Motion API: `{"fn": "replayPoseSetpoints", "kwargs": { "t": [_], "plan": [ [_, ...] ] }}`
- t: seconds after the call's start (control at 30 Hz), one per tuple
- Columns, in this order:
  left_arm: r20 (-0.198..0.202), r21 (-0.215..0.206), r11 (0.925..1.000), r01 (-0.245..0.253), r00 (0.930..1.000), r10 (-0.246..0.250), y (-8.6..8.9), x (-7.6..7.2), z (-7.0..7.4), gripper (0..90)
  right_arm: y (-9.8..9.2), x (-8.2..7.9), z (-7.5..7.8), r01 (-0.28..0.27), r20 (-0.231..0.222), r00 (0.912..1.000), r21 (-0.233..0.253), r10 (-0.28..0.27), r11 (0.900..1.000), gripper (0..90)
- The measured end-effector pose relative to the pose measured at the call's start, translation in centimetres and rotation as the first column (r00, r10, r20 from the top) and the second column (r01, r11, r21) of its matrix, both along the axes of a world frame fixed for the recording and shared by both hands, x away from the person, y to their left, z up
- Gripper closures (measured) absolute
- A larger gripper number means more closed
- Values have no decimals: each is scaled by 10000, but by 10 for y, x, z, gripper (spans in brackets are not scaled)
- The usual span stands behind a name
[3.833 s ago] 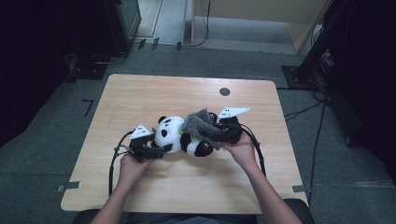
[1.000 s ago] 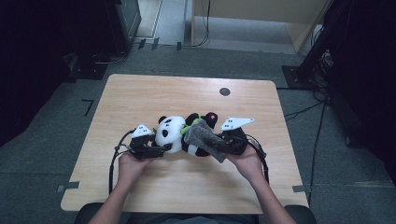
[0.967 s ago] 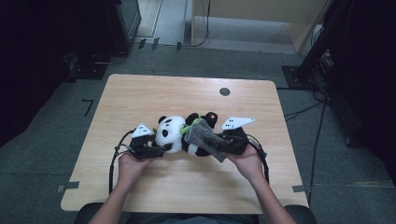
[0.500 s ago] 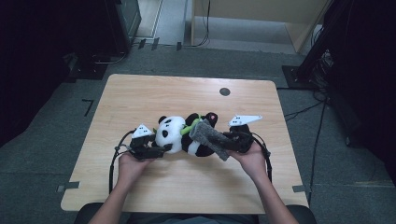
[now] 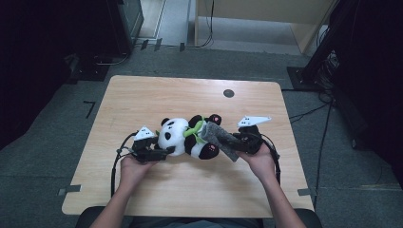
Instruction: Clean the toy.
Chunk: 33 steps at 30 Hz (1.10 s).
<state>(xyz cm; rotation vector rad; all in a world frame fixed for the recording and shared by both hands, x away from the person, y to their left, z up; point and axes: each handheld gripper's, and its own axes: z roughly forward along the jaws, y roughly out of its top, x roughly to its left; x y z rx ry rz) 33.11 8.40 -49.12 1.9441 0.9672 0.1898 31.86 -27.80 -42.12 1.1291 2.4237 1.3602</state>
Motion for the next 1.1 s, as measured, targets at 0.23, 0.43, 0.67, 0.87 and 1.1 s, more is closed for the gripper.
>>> {"fn": "replayPoseSetpoints", "kwargs": {
  "t": [0.23, 0.43, 0.67, 0.87, 1.1],
  "plan": [
    [-8, -39, 10000, -24, 10000, 24, 0, 0, 0, 249, 6, -12, 29, -151, 652, 9978, 223, 136, 9996, 754],
    [-11, -11, 10000, -30, 10000, 30, 0, 0, 0, 248, 33, -18, 33, -906, 774, 9930, 85, 897, 9959, 752],
    [-20, 23, 10000, -27, 10000, 27, 0, -1, 0, 249, 58, -14, 24, -1333, 568, 9892, -350, 1352, 9905, 750],
    [128, 210, 9998, 39, 9999, -42, -2, -2, 0, 267, 65, -10, 7, -1533, 301, 9873, -809, 1562, 9849, 742],
    [140, 210, 9997, 88, 9999, -91, -2, -2, 0, 290, 49, -6, 3, -1128, 262, 9930, -843, 1153, 9900, 745]
  ]
}}
